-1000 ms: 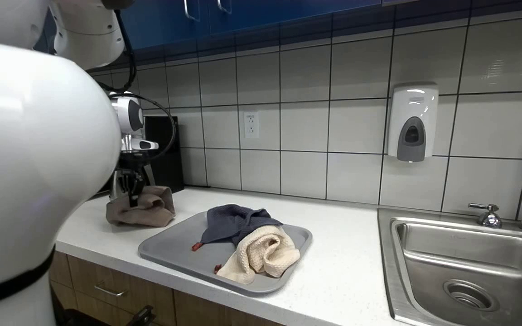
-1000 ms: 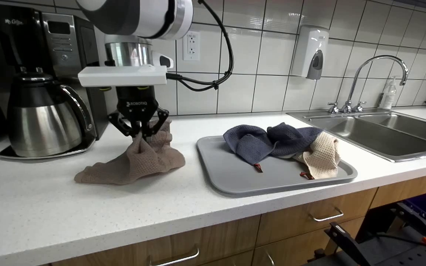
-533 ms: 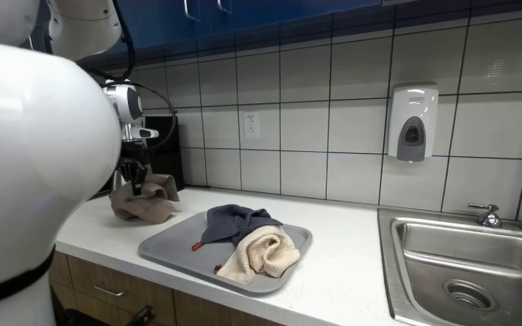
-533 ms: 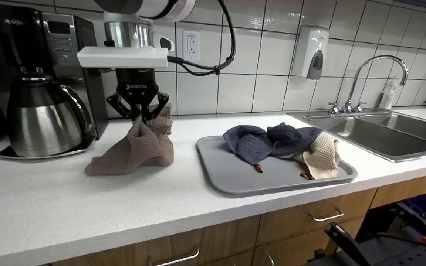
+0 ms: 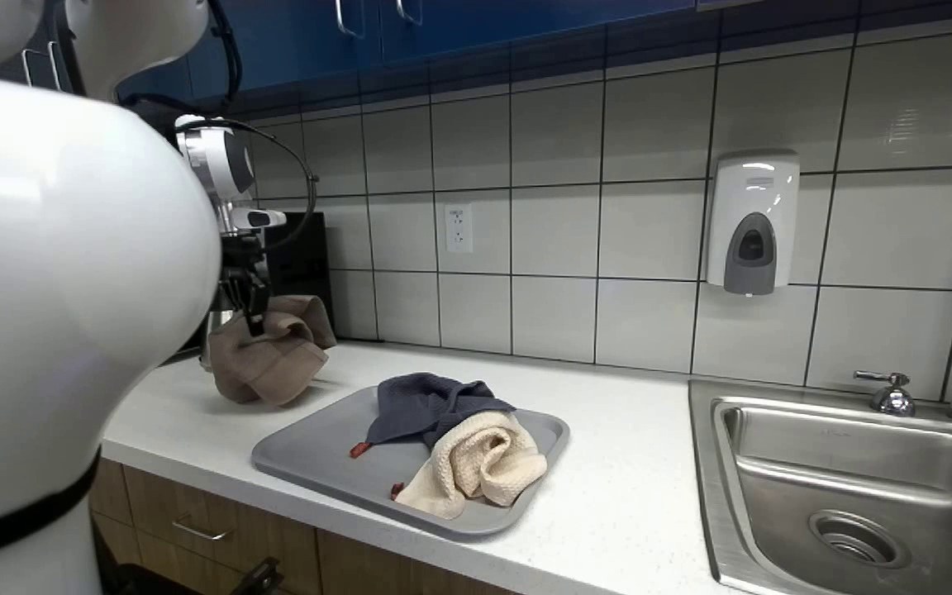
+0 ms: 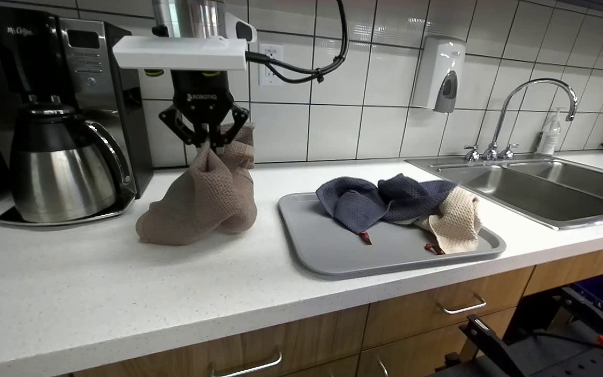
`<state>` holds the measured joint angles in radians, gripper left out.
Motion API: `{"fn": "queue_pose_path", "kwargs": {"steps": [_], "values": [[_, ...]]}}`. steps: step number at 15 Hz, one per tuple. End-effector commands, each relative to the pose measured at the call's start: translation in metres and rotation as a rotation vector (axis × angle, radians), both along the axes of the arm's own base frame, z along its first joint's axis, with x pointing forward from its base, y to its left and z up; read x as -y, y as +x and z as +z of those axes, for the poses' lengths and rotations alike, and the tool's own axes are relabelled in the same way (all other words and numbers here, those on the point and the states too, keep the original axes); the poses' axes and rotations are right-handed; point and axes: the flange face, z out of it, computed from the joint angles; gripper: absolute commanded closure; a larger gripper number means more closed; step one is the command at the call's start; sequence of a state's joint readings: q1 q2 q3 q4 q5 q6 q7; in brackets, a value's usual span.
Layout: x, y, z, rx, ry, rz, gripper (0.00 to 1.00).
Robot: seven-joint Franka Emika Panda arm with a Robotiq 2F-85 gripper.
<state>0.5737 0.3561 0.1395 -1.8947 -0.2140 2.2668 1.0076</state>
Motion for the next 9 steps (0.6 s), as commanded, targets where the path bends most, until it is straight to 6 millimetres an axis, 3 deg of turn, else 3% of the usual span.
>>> {"fn": "queue_pose_path", "kwargs": {"steps": [1,9], "values": [[0.019,-0.018,0.024,0.064,-0.014,-0.048,0.98],[0.053,-0.038,0.055,0.154,-0.047,-0.151,0.98]]}}
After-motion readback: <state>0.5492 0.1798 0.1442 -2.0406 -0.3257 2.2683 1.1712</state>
